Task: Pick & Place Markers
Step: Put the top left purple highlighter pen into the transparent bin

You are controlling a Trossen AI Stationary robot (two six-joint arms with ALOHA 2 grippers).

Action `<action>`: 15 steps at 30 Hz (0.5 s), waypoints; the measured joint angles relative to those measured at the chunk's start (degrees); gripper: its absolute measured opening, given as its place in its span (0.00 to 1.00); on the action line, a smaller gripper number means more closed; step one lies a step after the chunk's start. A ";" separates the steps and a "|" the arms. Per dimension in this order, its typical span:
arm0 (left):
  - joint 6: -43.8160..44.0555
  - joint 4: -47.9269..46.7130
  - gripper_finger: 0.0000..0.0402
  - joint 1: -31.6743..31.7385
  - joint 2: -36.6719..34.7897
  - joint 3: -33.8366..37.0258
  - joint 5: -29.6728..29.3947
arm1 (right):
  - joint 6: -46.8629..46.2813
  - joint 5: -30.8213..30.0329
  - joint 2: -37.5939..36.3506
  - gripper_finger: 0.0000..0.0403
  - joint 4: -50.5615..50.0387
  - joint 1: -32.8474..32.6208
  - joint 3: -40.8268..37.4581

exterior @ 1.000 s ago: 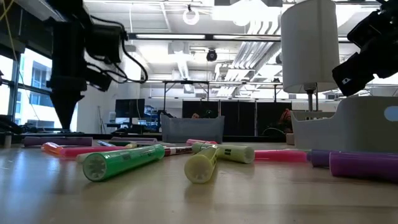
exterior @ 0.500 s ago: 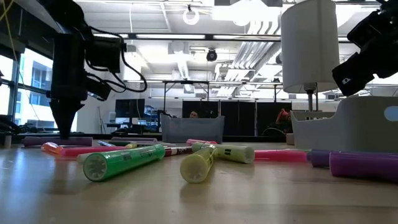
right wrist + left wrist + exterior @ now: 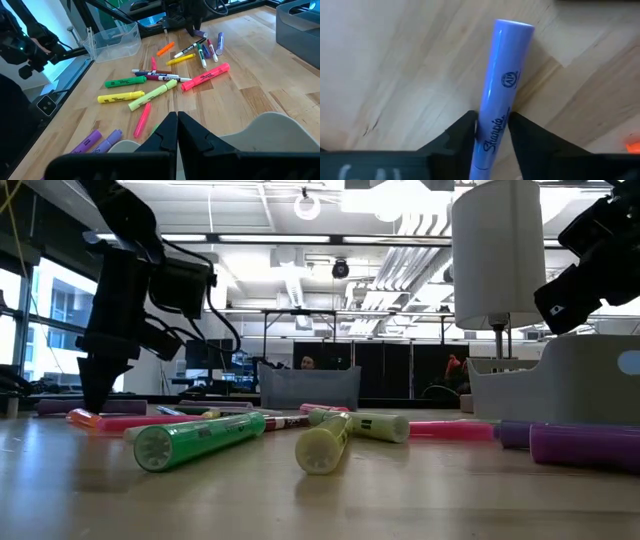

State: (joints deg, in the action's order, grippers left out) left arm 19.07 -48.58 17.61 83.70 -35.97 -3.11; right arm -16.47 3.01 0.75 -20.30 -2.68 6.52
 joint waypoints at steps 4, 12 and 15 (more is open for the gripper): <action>0.03 0.13 0.14 -0.03 0.04 0.02 -0.15 | 0.00 0.00 0.00 0.00 0.01 0.00 0.00; 1.29 -4.43 0.14 -0.08 -0.78 -3.24 -2.39 | 0.00 0.00 0.00 0.00 0.01 0.00 0.00; 3.74 -11.94 0.14 0.13 -3.02 -7.15 -3.75 | 0.00 0.00 0.00 0.00 0.01 0.02 0.00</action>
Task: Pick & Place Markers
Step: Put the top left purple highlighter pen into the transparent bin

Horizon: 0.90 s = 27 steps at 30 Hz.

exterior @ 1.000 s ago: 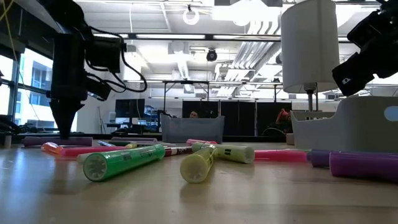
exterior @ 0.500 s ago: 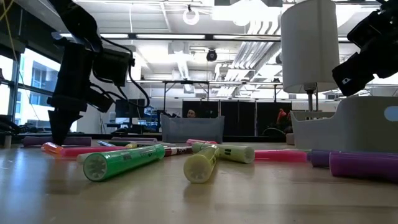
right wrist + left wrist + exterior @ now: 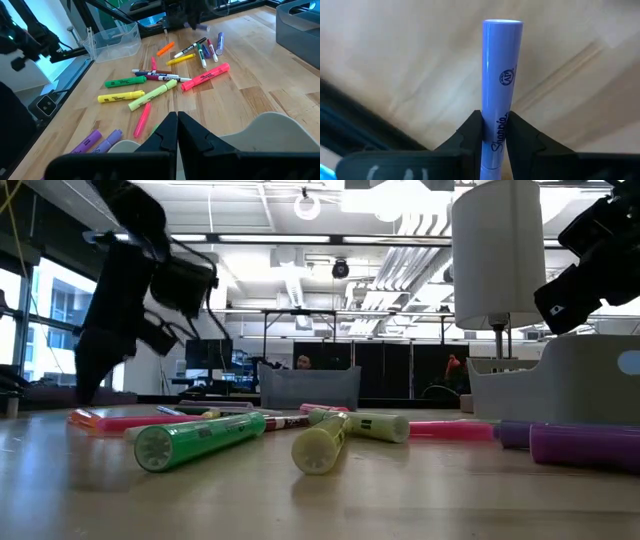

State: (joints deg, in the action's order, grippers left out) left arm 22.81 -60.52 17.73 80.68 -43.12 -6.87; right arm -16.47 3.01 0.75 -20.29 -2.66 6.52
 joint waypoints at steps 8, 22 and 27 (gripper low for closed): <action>14.61 -17.89 0.14 -7.03 -9.22 -14.53 1.33 | 0.00 0.01 0.00 0.00 0.15 -0.02 0.00; 71.63 -24.61 0.14 -53.53 -6.30 -35.37 1.93 | 0.00 0.00 0.02 0.00 0.41 -0.02 0.00; 92.11 -19.02 0.14 -68.18 0.15 -35.40 2.36 | 0.00 0.00 0.02 0.00 0.39 0.00 0.00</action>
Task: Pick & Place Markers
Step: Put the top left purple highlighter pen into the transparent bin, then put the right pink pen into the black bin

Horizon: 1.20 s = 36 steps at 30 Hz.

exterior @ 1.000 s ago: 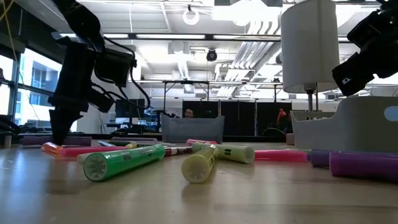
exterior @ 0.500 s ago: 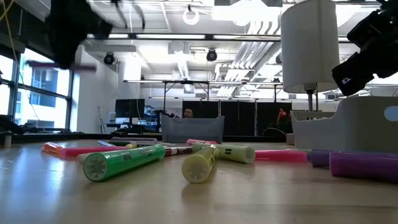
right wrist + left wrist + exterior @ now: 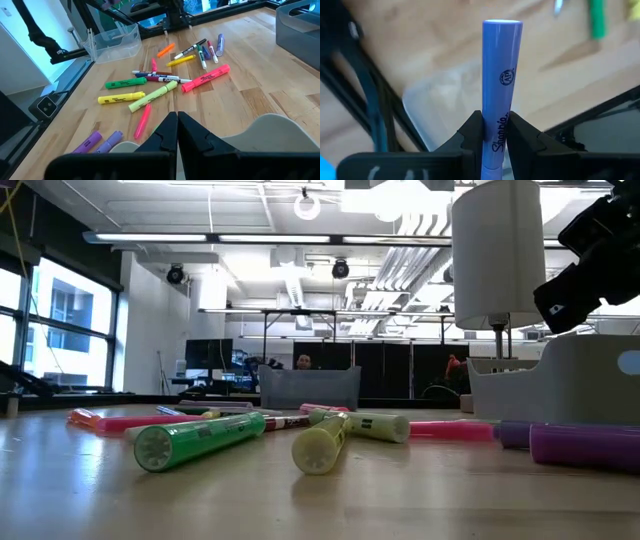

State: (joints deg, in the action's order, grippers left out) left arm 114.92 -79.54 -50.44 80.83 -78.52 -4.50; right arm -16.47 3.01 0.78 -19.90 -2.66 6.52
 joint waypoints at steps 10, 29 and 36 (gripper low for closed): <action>11.43 10.02 0.14 -7.09 14.18 -0.02 7.11 | 0.00 0.00 0.00 0.00 0.02 0.00 0.00; 9.89 22.96 0.27 -6.92 15.79 11.67 8.34 | 0.00 0.00 0.00 0.00 0.00 0.00 0.00; 7.18 16.12 0.54 -6.92 12.89 9.49 11.45 | 0.00 0.00 0.00 0.00 0.00 -0.01 0.00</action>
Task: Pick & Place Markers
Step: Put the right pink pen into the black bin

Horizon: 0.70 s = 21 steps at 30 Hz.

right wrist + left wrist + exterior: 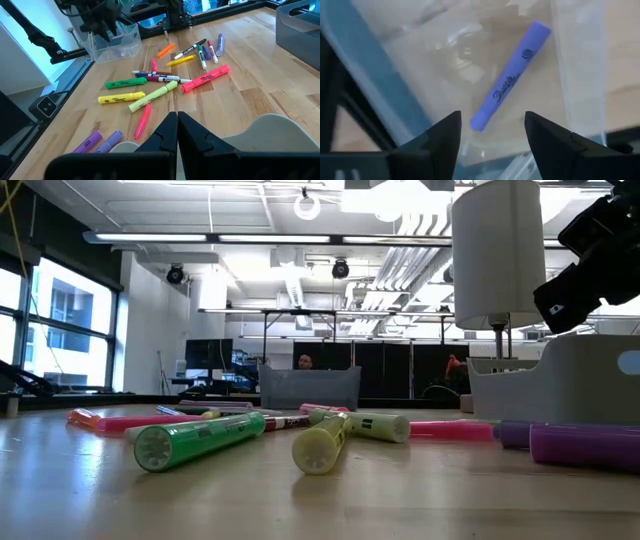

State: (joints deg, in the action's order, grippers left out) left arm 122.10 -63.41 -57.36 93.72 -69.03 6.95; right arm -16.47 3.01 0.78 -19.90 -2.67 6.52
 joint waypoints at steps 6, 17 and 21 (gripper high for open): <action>-7.25 -13.96 0.49 0.00 -7.57 -5.80 -7.08 | 0.00 0.01 0.00 0.00 0.00 0.00 0.00; -31.97 -26.40 0.06 6.87 -21.33 -8.20 -24.05 | 0.00 0.00 0.00 0.00 0.00 0.00 0.00; -45.69 -26.30 0.03 14.46 -21.91 -8.20 -26.00 | 0.00 0.00 0.00 0.00 0.00 0.00 0.00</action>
State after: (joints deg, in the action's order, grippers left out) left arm 76.41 -89.71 -42.90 71.81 -77.23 -19.05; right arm -16.47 3.01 0.78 -19.90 -2.67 6.52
